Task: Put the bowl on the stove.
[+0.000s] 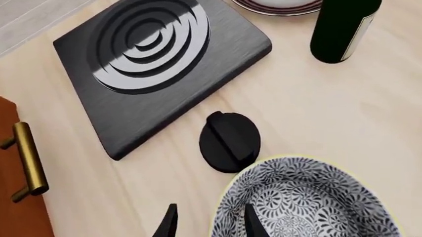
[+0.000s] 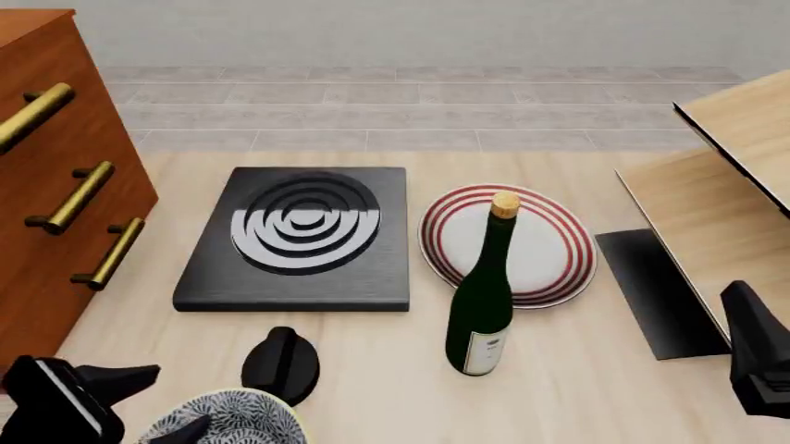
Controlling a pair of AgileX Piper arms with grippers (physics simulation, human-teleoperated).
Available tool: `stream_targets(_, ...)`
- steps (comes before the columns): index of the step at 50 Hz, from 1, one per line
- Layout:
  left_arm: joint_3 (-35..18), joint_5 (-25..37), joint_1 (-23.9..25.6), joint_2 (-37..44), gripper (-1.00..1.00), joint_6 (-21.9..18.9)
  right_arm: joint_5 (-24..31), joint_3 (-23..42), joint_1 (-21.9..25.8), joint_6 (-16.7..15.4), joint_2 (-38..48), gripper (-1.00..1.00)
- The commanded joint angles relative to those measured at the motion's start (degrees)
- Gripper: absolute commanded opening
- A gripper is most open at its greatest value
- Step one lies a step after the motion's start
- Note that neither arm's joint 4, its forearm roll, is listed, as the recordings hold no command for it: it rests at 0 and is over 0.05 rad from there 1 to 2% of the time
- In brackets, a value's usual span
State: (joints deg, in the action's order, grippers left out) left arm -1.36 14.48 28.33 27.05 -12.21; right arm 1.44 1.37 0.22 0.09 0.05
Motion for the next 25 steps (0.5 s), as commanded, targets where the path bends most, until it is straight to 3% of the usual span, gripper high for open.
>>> stream_targets(1, 1.22, -6.29, 0.11, 7.51, 1.00, -1.01, 0.00, 0.00, 0.00, 0.00, 0.00, 1.00)
stream_targets(25, 1.32, -15.97, 1.56, 21.10, 1.00, -0.94, 0.01, 0.00, -0.01, -0.03, 0.00, 1.00)
